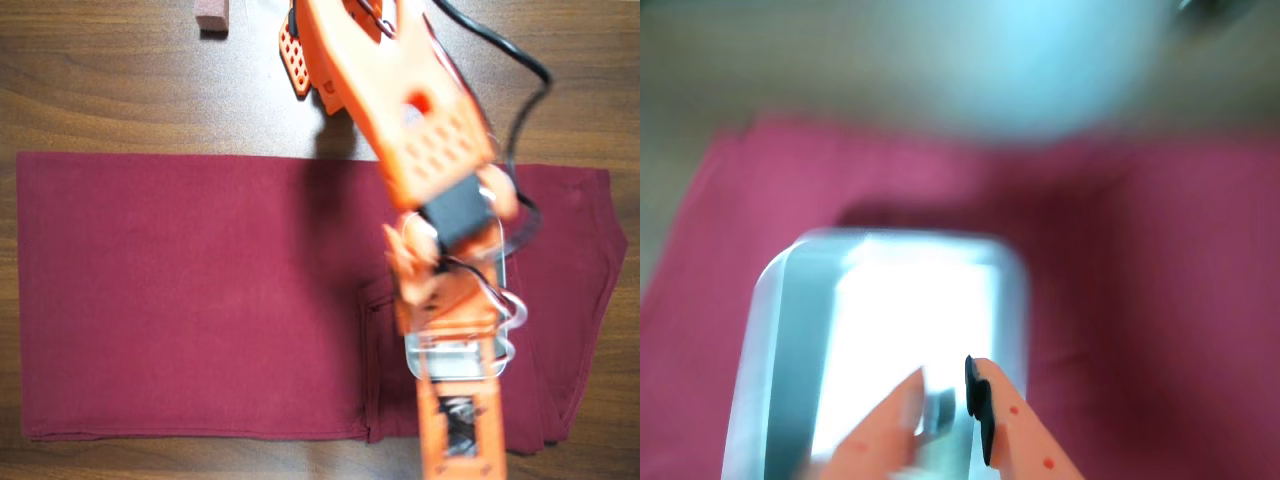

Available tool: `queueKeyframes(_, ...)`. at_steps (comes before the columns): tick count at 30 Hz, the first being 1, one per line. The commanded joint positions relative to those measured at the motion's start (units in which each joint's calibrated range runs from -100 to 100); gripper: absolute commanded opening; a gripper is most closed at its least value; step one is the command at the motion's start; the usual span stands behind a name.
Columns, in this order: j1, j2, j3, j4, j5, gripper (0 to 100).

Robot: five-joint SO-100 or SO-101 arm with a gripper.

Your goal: Grab the cube

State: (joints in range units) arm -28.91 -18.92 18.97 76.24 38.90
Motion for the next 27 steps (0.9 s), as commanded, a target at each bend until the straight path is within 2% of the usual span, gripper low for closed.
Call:
queueKeyframes(1, 10.5, -24.5, 27.7, -27.4, 7.1, 0)
queueKeyframes(3, 15.4, -43.9, 47.4, -27.1, 9.7, 0)
queueKeyframes(5, 20.1, -61.5, 63.0, -19.2, 10.8, 0)
queueKeyframes(9, 26.1, -75.5, 75.6, -6.4, 10.5, 0)
queueKeyframes(12, 29.6, -79.0, 80.9, -1.9, 10.1, 0)
queueKeyframes(15, 28.7, -79.5, 81.0, 11.0, 6.7, 0)
queueKeyframes(17, 29.3, -79.5, 81.0, 22.6, 7.9, 0)
queueKeyframes(27, 29.6, -79.5, 81.0, 23.8, 7.9, 0)
